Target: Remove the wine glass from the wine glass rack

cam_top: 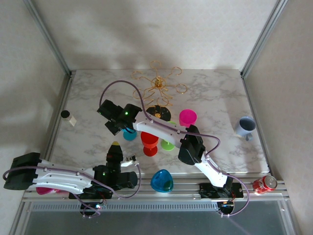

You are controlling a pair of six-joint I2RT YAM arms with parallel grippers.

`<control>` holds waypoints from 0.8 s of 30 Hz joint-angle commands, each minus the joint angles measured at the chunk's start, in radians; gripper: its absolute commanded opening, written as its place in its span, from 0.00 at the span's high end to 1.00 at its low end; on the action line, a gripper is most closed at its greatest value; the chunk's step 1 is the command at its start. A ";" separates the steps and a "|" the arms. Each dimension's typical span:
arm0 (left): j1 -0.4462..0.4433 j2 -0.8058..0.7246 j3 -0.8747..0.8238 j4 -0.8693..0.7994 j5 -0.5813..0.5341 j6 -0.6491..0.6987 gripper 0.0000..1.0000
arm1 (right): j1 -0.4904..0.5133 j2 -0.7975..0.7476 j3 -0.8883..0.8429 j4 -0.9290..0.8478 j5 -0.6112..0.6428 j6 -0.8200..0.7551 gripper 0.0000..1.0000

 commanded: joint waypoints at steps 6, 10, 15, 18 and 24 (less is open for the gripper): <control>-0.008 -0.018 -0.014 -0.011 -0.078 0.011 0.95 | 0.011 0.008 0.029 -0.007 0.005 0.024 1.00; -0.009 -0.019 -0.015 -0.008 -0.079 0.013 0.96 | 0.012 -0.005 0.029 -0.004 -0.015 0.037 1.00; -0.009 -0.021 -0.016 -0.007 -0.076 0.013 0.96 | 0.011 -0.025 0.019 0.001 -0.015 0.045 1.00; -0.009 -0.023 -0.016 -0.007 -0.075 0.013 0.95 | 0.011 -0.032 0.014 0.005 -0.017 0.047 1.00; -0.008 -0.024 -0.017 -0.005 -0.075 0.013 0.95 | 0.012 -0.038 0.020 -0.001 -0.025 0.053 1.00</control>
